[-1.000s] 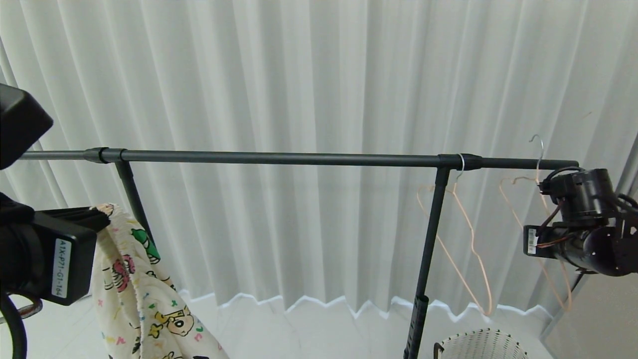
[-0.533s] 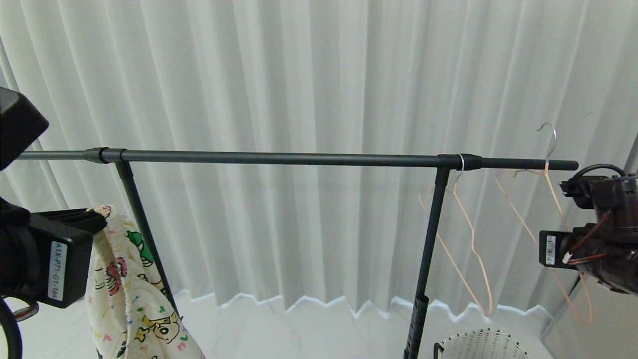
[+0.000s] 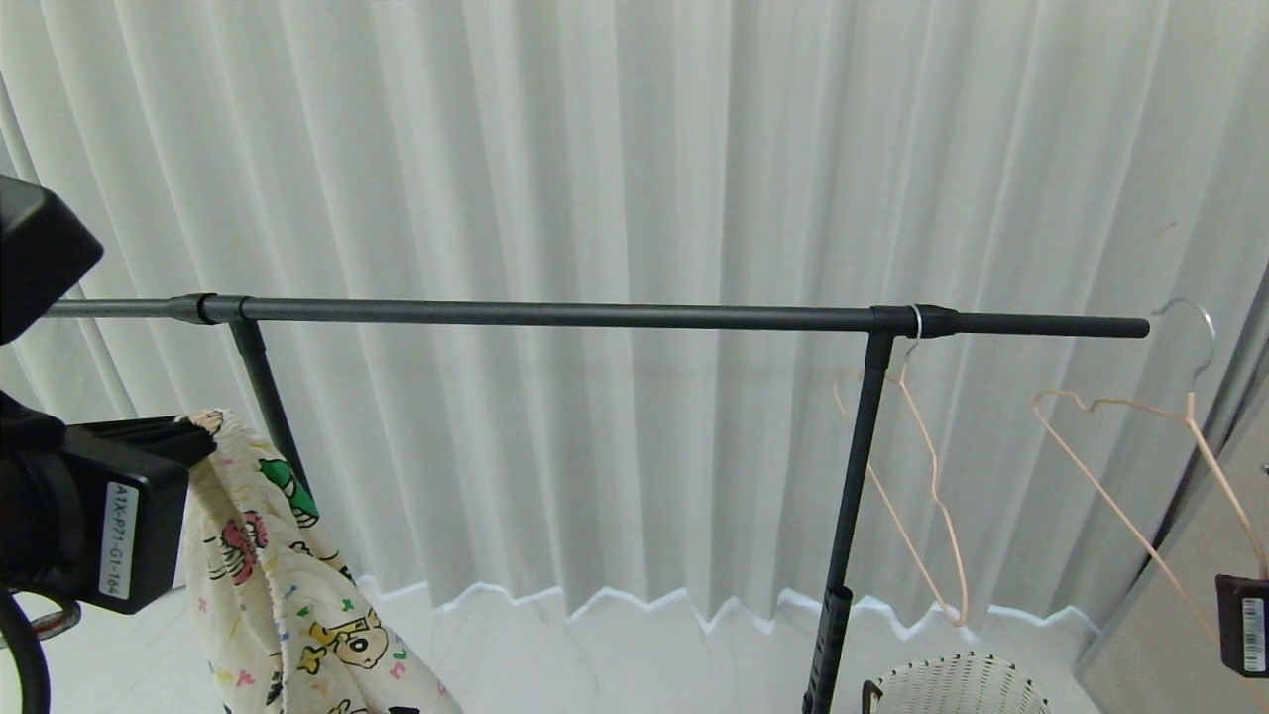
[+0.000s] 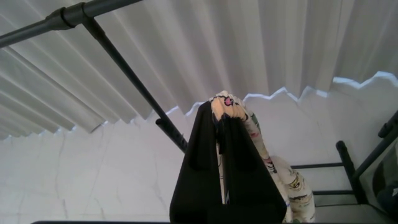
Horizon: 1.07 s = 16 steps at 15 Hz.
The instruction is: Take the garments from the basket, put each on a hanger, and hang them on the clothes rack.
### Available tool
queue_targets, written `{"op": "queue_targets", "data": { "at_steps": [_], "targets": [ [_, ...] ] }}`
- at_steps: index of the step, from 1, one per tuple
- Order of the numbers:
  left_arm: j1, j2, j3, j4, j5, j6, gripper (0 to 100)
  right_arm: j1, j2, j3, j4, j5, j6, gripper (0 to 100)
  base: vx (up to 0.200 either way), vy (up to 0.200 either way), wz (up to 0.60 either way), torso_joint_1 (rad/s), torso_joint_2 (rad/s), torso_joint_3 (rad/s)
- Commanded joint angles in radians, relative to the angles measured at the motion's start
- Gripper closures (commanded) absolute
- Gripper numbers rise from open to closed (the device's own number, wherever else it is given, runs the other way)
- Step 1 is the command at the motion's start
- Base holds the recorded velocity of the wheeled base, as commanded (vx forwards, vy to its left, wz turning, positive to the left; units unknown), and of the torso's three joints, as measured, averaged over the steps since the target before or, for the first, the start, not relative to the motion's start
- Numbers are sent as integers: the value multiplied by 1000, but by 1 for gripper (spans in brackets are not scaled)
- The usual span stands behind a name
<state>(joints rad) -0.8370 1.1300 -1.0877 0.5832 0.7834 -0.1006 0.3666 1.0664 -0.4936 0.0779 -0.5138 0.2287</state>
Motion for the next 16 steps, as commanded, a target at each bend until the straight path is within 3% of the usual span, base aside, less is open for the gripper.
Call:
{"op": "queue_targets", "data": {
  "at_steps": [1,12,16],
  "targets": [
    [-1,2,-1,0,0,-1,100,0,-75,21,5,0,0,100,-200,0,0,22,7,7],
    [1,5,0,0,0,-1,100,0,-85,26,5,0,-32,100,-200,0,0,-1,1,4],
    [1,4,2,0,0,-1,100,2,-112,24,3,3,-34,100,0,0,0,0,0,0]
  ]
}}
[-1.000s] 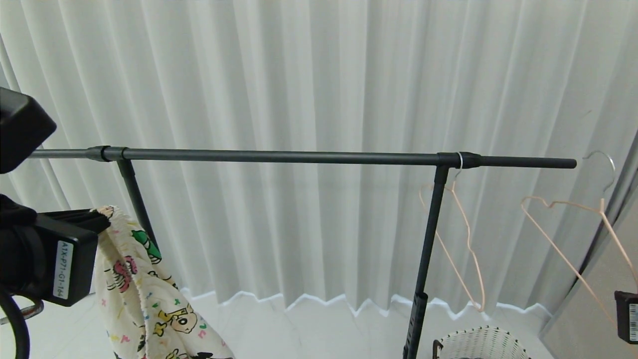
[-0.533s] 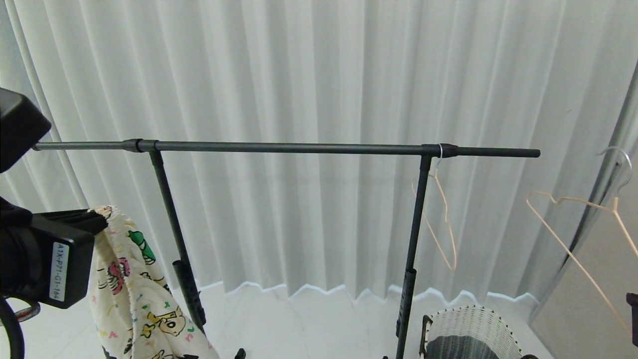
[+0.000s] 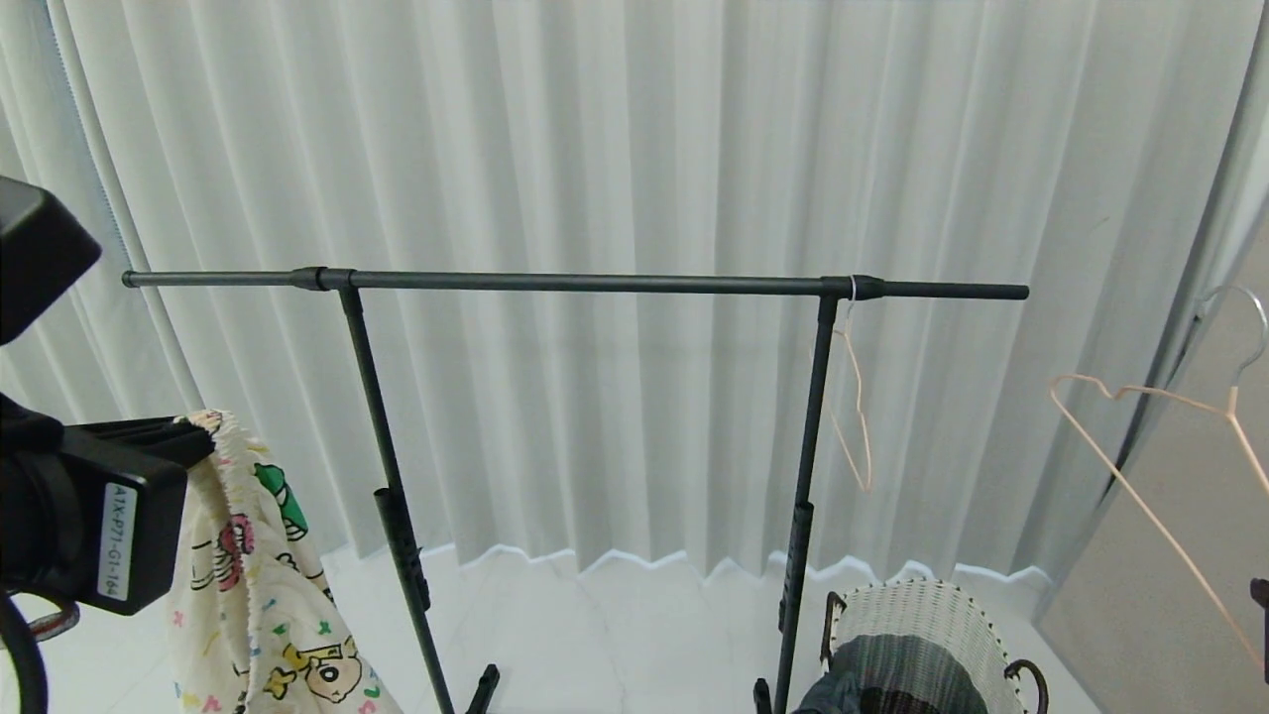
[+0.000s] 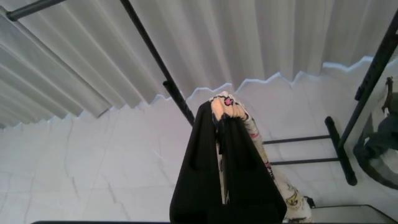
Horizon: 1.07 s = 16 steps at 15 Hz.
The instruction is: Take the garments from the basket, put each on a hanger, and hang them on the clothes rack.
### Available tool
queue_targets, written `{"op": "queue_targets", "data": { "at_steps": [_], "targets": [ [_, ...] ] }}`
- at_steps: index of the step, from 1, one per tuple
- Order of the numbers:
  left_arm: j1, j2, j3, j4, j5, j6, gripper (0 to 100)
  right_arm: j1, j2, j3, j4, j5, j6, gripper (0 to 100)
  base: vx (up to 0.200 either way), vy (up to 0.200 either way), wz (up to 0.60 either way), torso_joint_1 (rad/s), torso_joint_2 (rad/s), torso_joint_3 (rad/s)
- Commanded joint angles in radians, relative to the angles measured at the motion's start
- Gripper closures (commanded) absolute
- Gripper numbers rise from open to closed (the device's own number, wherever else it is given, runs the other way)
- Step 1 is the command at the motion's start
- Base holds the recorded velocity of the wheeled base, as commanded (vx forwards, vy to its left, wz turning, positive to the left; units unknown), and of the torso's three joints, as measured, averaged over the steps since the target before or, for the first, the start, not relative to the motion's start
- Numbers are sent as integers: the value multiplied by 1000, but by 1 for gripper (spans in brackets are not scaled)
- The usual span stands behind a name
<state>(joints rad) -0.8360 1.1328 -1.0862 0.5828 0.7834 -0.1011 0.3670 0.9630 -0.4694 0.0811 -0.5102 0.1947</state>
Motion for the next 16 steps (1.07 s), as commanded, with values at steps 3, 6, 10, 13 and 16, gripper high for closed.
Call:
{"op": "queue_targets", "data": {
  "at_steps": [3,6,10,13,16],
  "targets": [
    [0,2,0,0,0,0,100,29,-58,-5,-3,6,-4,100,0,133,0,3,3,3],
    [0,2,-1,0,0,0,100,136,-121,-6,-3,38,-4,100,0,200,0,-1,1,7],
    [0,9,-3,0,0,0,100,360,-133,-61,-4,76,-4,100,0,200,0,1,4,0],
    [0,18,0,-15,0,0,100,489,-125,-89,-4,147,-4,100,0,200,0,-1,2,2],
    [0,47,3,-58,0,0,100,567,-109,-89,-3,174,-4,100,0,133,0,2,-3,2]
  ]
}}
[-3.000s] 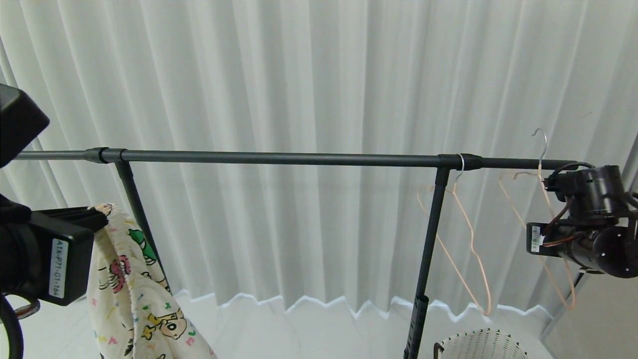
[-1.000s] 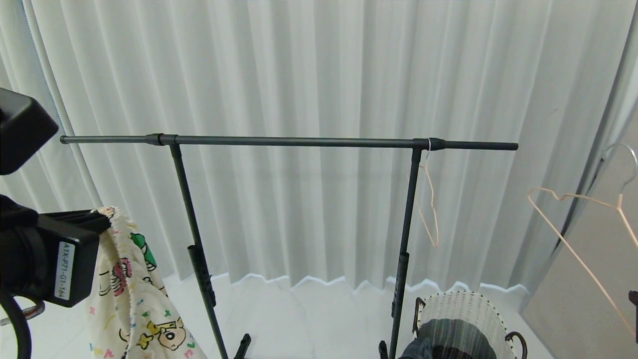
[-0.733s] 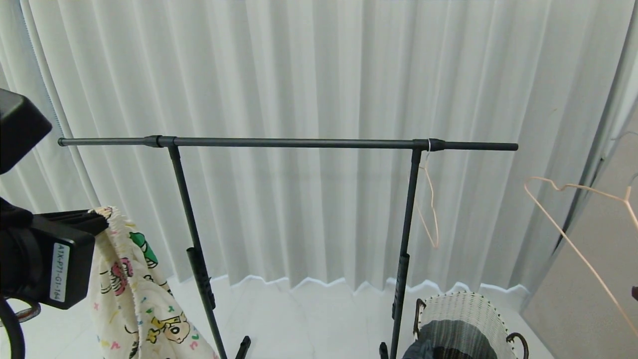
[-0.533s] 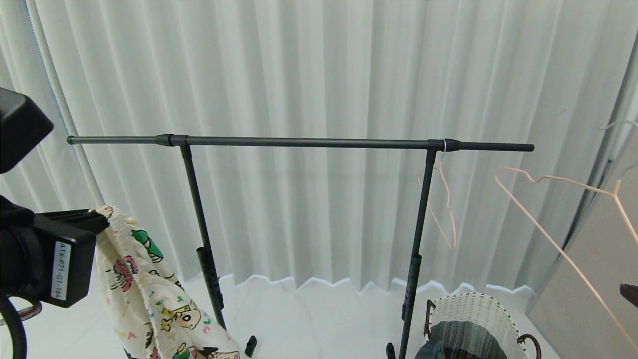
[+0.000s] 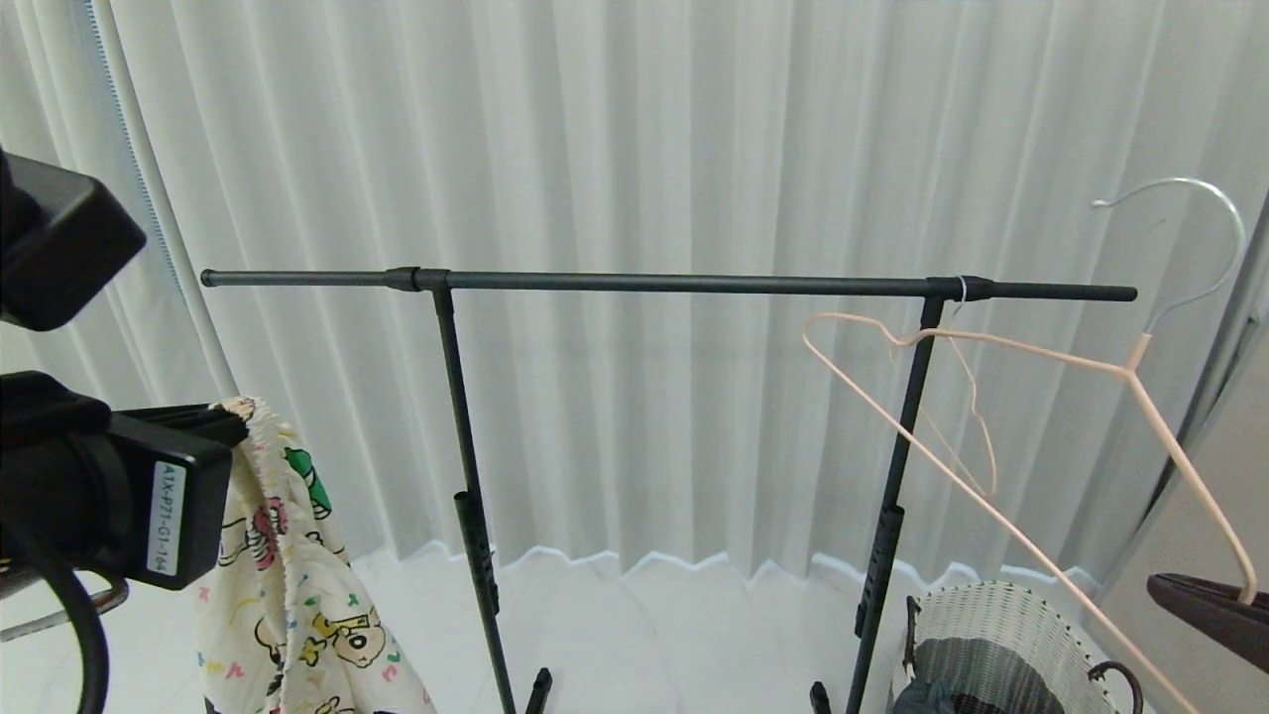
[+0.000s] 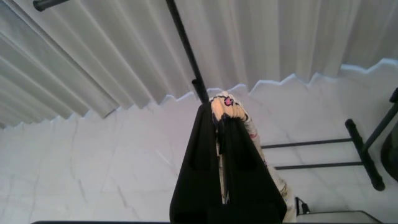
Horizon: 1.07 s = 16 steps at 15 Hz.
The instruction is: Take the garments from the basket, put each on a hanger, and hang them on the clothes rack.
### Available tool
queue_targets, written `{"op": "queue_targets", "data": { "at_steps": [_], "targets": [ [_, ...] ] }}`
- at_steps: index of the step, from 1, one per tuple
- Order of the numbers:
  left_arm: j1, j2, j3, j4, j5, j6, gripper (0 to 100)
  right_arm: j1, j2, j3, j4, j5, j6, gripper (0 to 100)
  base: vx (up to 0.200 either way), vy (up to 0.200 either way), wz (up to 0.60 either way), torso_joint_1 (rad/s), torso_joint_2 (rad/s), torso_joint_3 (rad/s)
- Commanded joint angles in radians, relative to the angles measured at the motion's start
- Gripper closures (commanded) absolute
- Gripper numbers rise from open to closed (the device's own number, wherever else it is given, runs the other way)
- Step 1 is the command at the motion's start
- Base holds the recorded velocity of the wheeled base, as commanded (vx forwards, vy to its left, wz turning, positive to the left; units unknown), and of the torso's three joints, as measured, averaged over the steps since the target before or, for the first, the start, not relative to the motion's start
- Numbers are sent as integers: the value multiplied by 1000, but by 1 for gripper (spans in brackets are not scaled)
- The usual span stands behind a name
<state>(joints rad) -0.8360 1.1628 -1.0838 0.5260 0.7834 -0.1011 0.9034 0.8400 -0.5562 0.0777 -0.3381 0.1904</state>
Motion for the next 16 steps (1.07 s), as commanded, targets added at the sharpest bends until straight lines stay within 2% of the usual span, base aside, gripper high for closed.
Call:
{"op": "queue_targets", "data": {
  "at_steps": [1,3,5,7,9,12,16],
  "targets": [
    [0,29,12,-3,0,-2,100,80,30,-2,-1,2,7,100,0,0,0,0,0,0],
    [0,48,36,-4,-1,-3,100,186,59,1,1,7,24,100,0,0,0,0,0,0],
    [1,69,55,-52,-16,-5,100,288,85,-1,-2,7,73,100,0,0,0,0,0,0],
    [31,132,87,-139,-29,-6,100,450,120,1,-24,7,158,100,0,0,0,0,0,0],
    [63,192,81,-195,-30,-8,100,540,142,1,-45,7,201,100,0,0,0,0,0,0],
    [100,282,56,-296,-30,-35,100,604,174,-1,-88,8,234,100,0,0,0,0,0,0],
    [98,319,-18,-296,-32,-80,100,600,251,5,-156,24,257,100,0,0,0,0,0,0]
  ]
}}
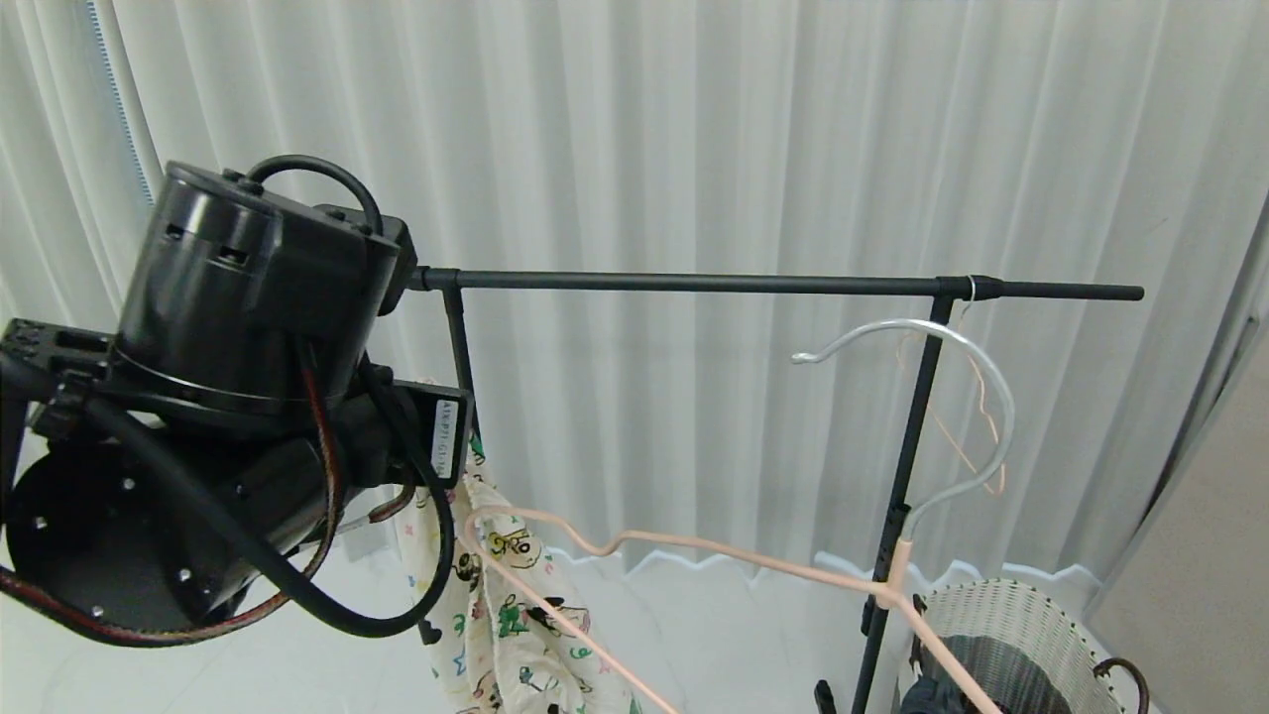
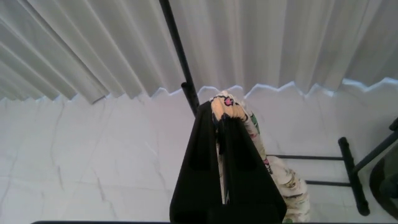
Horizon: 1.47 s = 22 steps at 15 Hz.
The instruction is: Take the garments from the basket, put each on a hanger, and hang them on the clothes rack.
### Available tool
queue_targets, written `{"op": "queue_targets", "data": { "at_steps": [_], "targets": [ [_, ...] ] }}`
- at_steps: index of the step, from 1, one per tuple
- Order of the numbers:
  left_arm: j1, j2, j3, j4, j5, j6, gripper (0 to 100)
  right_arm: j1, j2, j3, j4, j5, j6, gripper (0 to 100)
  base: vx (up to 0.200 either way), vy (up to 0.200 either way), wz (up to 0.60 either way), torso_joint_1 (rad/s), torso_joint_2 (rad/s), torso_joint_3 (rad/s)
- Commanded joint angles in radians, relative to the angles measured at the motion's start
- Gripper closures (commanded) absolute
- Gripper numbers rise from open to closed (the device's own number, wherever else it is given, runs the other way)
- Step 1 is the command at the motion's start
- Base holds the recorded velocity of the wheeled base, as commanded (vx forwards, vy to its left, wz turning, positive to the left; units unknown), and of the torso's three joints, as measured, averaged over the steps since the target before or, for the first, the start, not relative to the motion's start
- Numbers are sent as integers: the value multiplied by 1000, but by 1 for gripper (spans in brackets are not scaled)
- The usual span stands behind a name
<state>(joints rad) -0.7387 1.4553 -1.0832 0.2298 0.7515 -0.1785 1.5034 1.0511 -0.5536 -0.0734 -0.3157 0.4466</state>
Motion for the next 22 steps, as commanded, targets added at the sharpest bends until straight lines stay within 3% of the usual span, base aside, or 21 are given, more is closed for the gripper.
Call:
{"op": "queue_targets", "data": {
  "at_steps": [1,7,11,19,22],
  "targets": [
    [1,31,-27,0,2,-2,100,-14,52,3,-8,0,6,100,0,0,0,0,0,0],
    [-21,45,-27,0,2,-36,100,-45,86,-2,-54,0,12,100,0,0,0,0,0,0],
    [-21,51,-27,0,8,-38,100,-88,150,-3,-170,3,11,100,0,0,0,0,0,0],
    [-19,56,-40,-3,9,-50,100,-127,188,-6,-175,-2,4,100,0,0,0,0,0,0],
    [-41,56,-40,-3,9,-52,100,-137,241,-9,-235,-5,6,100,0,0,0,0,0,0]
  ]
}}
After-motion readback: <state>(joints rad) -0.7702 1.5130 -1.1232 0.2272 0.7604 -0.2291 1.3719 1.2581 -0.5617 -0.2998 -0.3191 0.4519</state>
